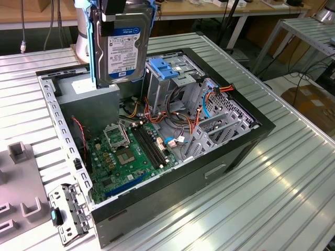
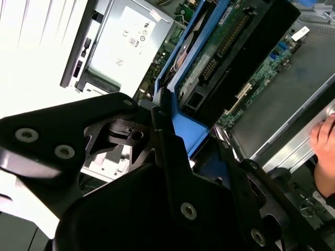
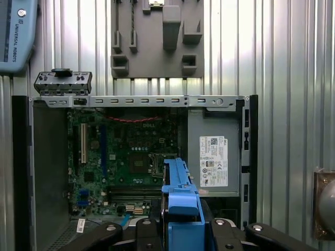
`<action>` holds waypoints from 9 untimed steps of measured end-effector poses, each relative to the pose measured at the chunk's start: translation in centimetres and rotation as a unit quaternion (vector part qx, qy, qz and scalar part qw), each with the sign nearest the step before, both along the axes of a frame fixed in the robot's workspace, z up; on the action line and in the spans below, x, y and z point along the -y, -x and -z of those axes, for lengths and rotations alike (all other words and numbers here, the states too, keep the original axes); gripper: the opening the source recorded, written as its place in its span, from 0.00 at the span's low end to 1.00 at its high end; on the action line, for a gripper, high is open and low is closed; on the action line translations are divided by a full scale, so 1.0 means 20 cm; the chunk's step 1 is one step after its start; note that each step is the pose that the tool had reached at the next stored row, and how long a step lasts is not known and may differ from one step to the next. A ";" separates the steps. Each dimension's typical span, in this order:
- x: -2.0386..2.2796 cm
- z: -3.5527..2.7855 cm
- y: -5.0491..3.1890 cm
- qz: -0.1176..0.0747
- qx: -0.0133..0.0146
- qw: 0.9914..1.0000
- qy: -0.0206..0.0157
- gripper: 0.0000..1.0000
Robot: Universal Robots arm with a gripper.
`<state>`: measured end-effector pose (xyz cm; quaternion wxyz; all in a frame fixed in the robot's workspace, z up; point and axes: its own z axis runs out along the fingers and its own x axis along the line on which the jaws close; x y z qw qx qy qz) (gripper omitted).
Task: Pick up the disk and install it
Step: 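Insert the disk into the insertion slot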
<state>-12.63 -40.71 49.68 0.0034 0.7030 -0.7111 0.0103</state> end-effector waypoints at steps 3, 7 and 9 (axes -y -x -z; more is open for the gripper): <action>0.011 0.000 0.000 0.000 0.000 1.000 0.000 0.37; 0.021 0.000 0.000 0.000 0.000 1.000 0.000 0.37; 0.027 0.000 0.000 0.000 0.000 1.000 0.000 0.37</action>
